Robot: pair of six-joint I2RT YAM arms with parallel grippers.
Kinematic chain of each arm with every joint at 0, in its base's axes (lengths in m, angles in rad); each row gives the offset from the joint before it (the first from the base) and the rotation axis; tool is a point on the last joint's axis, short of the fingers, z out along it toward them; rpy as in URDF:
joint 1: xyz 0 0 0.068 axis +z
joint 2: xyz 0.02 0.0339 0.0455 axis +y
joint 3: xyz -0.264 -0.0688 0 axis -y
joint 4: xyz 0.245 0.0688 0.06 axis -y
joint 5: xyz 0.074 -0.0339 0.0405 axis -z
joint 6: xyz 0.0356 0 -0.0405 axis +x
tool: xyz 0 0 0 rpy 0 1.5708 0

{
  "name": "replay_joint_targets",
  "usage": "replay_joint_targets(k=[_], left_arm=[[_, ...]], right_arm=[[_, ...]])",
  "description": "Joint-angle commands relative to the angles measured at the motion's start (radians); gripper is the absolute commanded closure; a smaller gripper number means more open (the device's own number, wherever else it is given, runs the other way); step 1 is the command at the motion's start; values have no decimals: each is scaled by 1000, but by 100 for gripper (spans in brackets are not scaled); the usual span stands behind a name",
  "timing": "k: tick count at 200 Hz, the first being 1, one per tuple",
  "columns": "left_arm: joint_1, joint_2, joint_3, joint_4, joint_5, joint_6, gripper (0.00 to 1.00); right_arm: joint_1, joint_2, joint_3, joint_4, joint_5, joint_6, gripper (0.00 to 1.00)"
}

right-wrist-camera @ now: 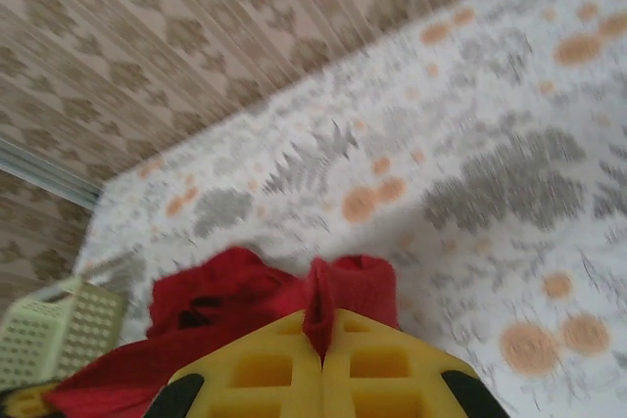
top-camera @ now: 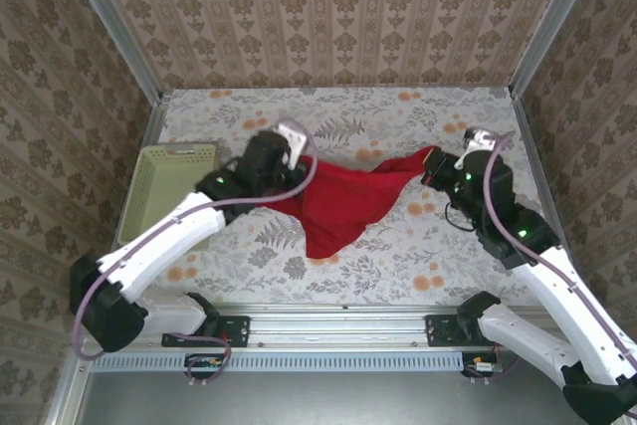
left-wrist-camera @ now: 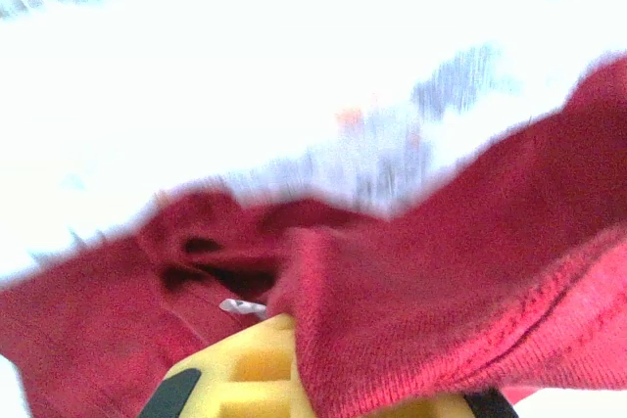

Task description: Fold the inside-out t-shirt

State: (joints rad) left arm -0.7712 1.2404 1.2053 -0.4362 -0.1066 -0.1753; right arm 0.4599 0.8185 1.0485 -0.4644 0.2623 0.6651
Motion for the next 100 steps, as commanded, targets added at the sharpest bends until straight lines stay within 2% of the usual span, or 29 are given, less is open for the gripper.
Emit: replay_joint_targets(k=[1, 31, 49, 70, 100], left_arm=[[-55, -133, 212, -103, -156, 130, 100], [-207, -254, 238, 33, -181, 202, 100], [-209, -201, 260, -53, -192, 189, 100], [-205, -124, 206, -91, -198, 168, 100], [-194, 58, 184, -185, -123, 119, 100]], right_arm=[[-6, -8, 178, -26, 1, -109, 100], [-6, -62, 247, -65, -7, -140, 100], [-6, -96, 190, -113, 26, -133, 100], [-6, -129, 66, -141, 56, -98, 100], [-7, -172, -125, -206, 161, -3, 100]])
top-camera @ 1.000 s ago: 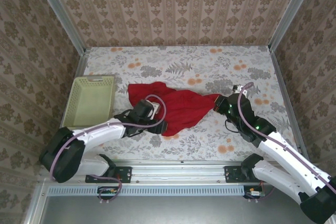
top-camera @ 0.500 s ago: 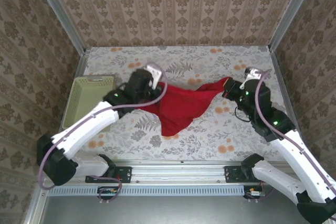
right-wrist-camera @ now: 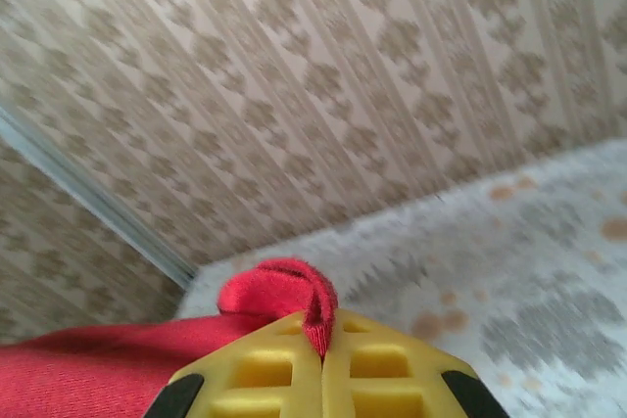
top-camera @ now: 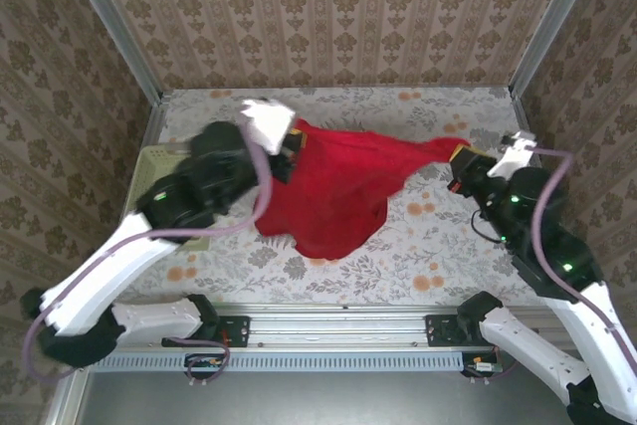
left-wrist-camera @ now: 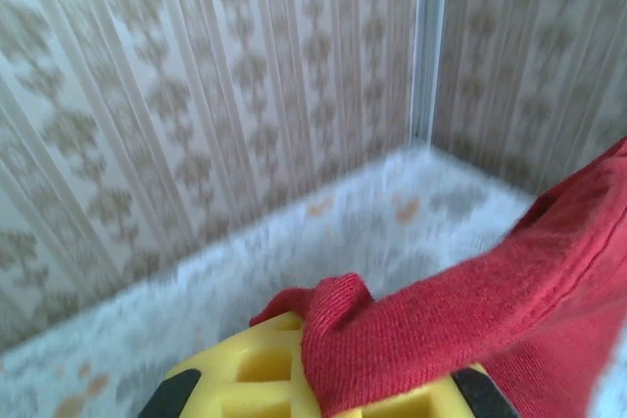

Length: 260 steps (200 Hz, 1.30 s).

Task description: Fold the inside-out t-shirt

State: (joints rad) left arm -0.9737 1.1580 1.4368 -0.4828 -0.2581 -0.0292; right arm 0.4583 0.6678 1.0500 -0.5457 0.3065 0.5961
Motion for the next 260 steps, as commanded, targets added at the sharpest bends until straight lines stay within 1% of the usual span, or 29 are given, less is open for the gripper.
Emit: replay_joint_targets(k=[1, 19, 31, 42, 50, 58, 62, 73, 84, 95, 106, 115, 124, 148, 181, 203, 219, 230, 238, 254, 260], left_arm=[[8, 147, -49, -140, 33, -28, 100], [9, 241, -62, -146, 98, -55, 100], [9, 297, -54, -154, 138, -75, 100], [4, 335, -49, -150, 187, -85, 95], [1, 351, -52, -137, 230, -90, 89], [1, 358, -64, -120, 265, -102, 80], [4, 358, -73, -111, 276, -110, 74], [18, 344, -107, -83, 275, -145, 52], [59, 315, -155, -62, 272, -190, 40], [118, 274, -213, -46, 262, -243, 33], [197, 241, -268, -57, 247, -302, 27], [264, 230, -303, -85, 247, -342, 25], [313, 232, -327, -121, 235, -363, 25], [370, 261, -380, -151, 220, -356, 20], [413, 352, -414, -118, 269, -349, 19], [417, 420, -419, -70, 346, -345, 23], [417, 464, -420, -27, 415, -349, 27], [417, 494, -414, -10, 443, -350, 33], [417, 515, -407, -8, 450, -349, 40], [418, 546, -383, -17, 450, -344, 57], [418, 551, -374, -20, 446, -341, 66]], right_arm=[[-6, -22, -131, -128, 120, 70, 100], [-17, -22, -210, -186, 191, 133, 100], [-39, -19, -243, -195, 186, 146, 100], [-61, -14, -257, -206, 174, 156, 100], [-82, -5, -260, -220, 171, 166, 100], [-103, 8, -258, -245, 172, 179, 100], [-114, 15, -256, -257, 174, 187, 100], [-144, 27, -257, -290, 180, 208, 100], [-170, 33, -261, -322, 190, 232, 100], [-197, 30, -271, -343, 194, 252, 100], [-216, 26, -288, -350, 186, 268, 100], [-225, 22, -304, -348, 177, 278, 100], [-234, 22, -320, -340, 166, 284, 100], [-248, 31, -349, -306, 132, 282, 100], [-269, 43, -352, -268, 103, 263, 100], [-284, 53, -346, -257, 88, 245, 100], [-292, 58, -344, -250, 78, 236, 100], [-297, 58, -347, -240, 70, 232, 100], [-301, 58, -347, -237, 66, 230, 100], [-313, 60, -344, -230, 59, 219, 100], [-320, 63, -338, -229, 57, 213, 100]])
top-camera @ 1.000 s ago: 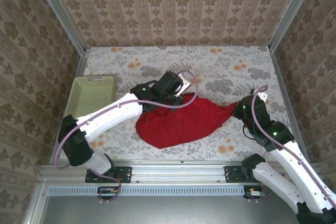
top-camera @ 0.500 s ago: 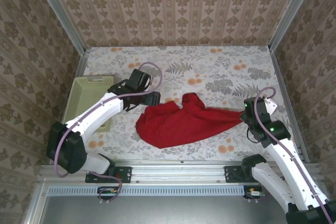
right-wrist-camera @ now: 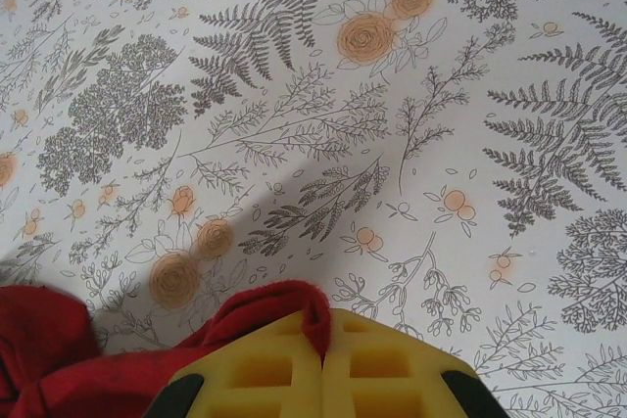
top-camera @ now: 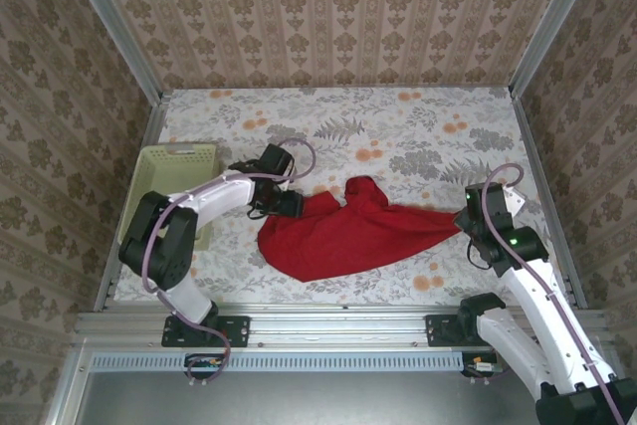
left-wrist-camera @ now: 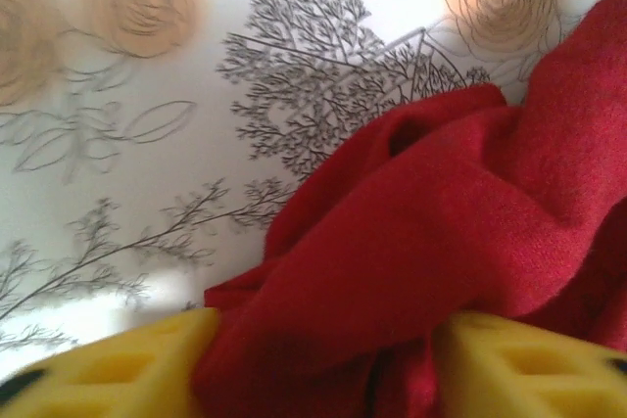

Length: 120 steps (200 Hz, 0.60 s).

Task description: Fold the inside-out t-shirt

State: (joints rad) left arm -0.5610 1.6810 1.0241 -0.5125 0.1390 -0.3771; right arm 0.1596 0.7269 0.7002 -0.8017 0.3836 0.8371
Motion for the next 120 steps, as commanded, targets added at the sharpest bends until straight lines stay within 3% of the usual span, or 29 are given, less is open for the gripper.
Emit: replay_joint_targets(k=[1, 12, 24, 62, 83, 120], left_arm=[[6, 29, 40, 9, 48, 6, 67], [10, 22, 58, -10, 34, 10, 86], [12, -17, 74, -38, 3, 16, 100], [16, -342, 10, -54, -201, -3, 100], [35, -487, -65, -48, -222, -19, 100], [85, -517, -195, -53, -143, -46, 100]], right_arm=[[-23, 4, 12, 27, -20, -29, 100], [-38, 6, 27, 29, -23, -46, 100], [-55, 7, 49, 19, -18, -62, 100], [-83, 33, 56, -42, 9, -73, 100], [-84, 53, -6, -25, -24, -48, 100], [-79, 64, -15, 44, -92, -137, 52]])
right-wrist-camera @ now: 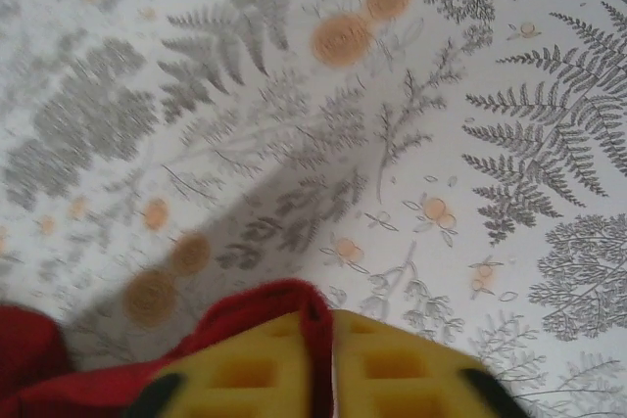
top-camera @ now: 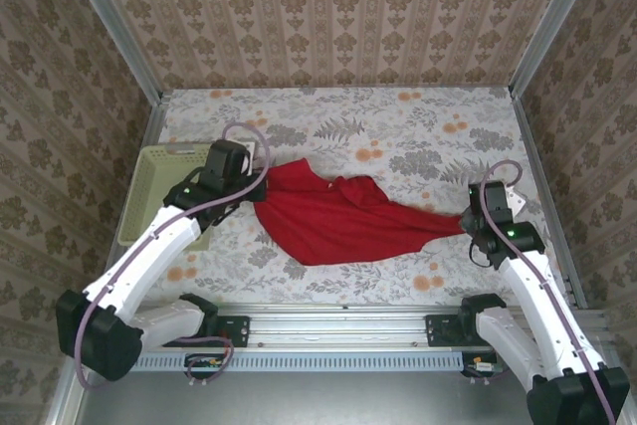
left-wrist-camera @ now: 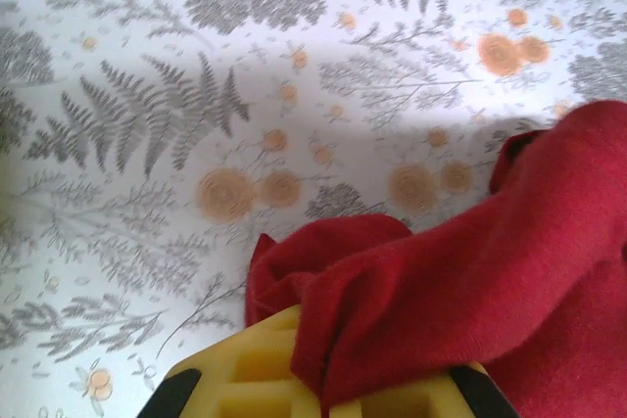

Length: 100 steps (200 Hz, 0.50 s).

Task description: Fold the inside-out t-shirt

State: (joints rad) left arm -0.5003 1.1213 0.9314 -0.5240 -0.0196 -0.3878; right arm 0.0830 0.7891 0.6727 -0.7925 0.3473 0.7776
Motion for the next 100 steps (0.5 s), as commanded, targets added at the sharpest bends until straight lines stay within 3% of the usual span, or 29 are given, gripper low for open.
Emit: replay_joint_targets(k=[1, 35, 49, 72, 100], left_arm=[[24, 42, -107, -41, 18, -37, 100], [39, 60, -204, 12, 55, -55, 100], [64, 70, -223, 33, 67, -60, 100], [77, 83, -236, 52, 82, -63, 100], [82, 82, -238, 55, 85, -60, 100]], right_arm=[[-2, 2, 16, 38, -61, -85, 51], [135, 77, 93, 168, -227, -306, 32], [240, 151, 115, 224, -300, -389, 29], [420, 305, 149, 297, -313, -483, 26], [525, 471, 193, 365, -328, -564, 25]])
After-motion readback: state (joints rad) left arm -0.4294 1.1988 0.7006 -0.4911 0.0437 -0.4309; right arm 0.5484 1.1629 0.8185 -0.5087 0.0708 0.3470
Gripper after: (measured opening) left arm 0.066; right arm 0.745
